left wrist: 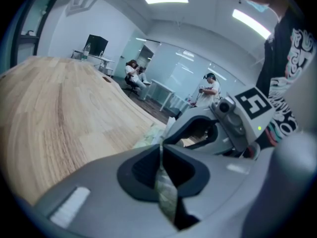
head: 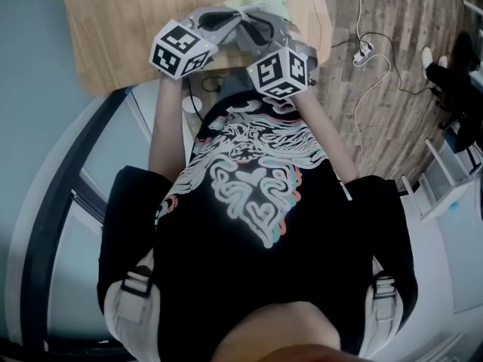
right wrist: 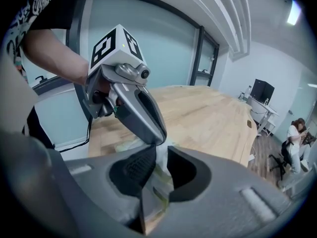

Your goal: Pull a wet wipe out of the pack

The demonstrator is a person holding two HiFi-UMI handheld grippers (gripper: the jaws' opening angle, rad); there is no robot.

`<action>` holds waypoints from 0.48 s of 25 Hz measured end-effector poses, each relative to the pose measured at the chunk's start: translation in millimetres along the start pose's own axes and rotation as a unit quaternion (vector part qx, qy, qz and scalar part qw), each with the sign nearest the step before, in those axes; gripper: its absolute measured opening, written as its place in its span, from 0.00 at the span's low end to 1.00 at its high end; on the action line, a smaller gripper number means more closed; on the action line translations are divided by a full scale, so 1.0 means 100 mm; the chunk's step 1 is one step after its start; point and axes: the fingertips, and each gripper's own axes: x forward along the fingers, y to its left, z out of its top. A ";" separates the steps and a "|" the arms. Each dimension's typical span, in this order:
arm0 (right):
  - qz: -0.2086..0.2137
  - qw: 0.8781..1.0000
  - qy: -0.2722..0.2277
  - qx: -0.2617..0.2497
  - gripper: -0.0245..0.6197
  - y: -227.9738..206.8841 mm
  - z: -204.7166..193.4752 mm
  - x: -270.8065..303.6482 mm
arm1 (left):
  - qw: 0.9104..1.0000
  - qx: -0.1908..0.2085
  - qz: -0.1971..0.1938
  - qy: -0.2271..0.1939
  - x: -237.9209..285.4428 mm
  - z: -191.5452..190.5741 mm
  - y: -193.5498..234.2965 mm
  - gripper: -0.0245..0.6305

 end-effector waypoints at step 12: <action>0.013 1.000 -0.002 -0.019 0.08 0.07 -0.02 0.02 | 0.999 0.031 0.006 0.009 -0.01 -0.01 -0.05 0.04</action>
